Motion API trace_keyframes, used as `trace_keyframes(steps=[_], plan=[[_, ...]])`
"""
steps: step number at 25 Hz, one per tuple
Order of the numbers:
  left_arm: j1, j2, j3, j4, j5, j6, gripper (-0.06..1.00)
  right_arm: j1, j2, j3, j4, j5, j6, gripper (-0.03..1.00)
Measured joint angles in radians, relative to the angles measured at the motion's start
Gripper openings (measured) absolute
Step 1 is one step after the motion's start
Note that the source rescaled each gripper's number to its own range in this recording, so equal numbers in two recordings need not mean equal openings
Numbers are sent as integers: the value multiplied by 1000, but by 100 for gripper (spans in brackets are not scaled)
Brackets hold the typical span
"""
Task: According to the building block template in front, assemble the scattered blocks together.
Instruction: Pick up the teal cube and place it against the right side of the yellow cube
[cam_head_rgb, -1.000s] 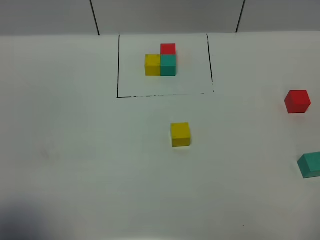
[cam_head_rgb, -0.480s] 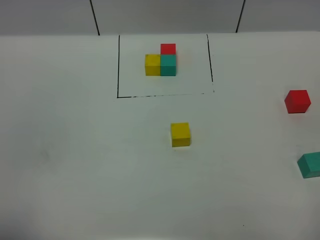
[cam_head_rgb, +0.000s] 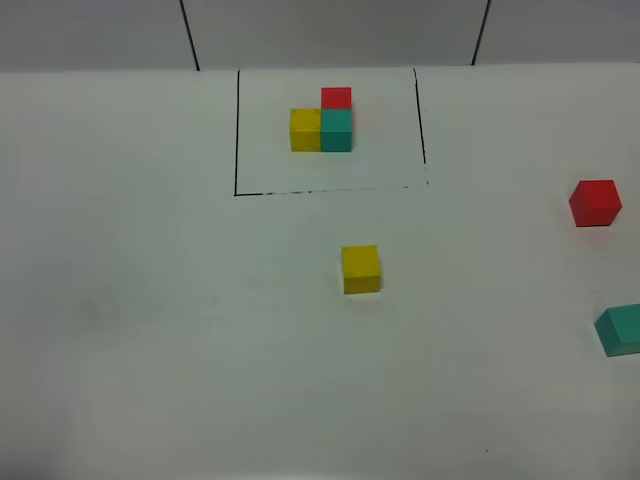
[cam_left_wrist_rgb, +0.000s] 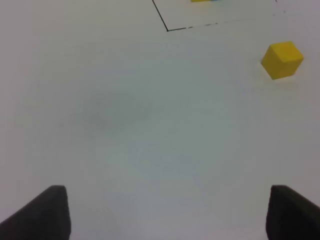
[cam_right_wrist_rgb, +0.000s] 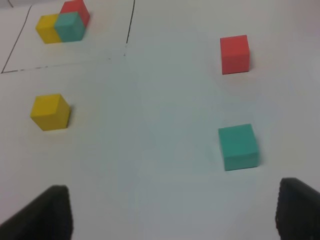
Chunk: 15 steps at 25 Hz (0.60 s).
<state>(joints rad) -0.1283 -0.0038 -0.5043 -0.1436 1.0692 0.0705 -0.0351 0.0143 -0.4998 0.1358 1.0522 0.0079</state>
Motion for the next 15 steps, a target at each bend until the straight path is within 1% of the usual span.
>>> trace_keyframes(steps=[15], plan=[[1, -2, 1, -7, 0, 1, 86, 0, 0, 0, 1, 0, 0, 67]])
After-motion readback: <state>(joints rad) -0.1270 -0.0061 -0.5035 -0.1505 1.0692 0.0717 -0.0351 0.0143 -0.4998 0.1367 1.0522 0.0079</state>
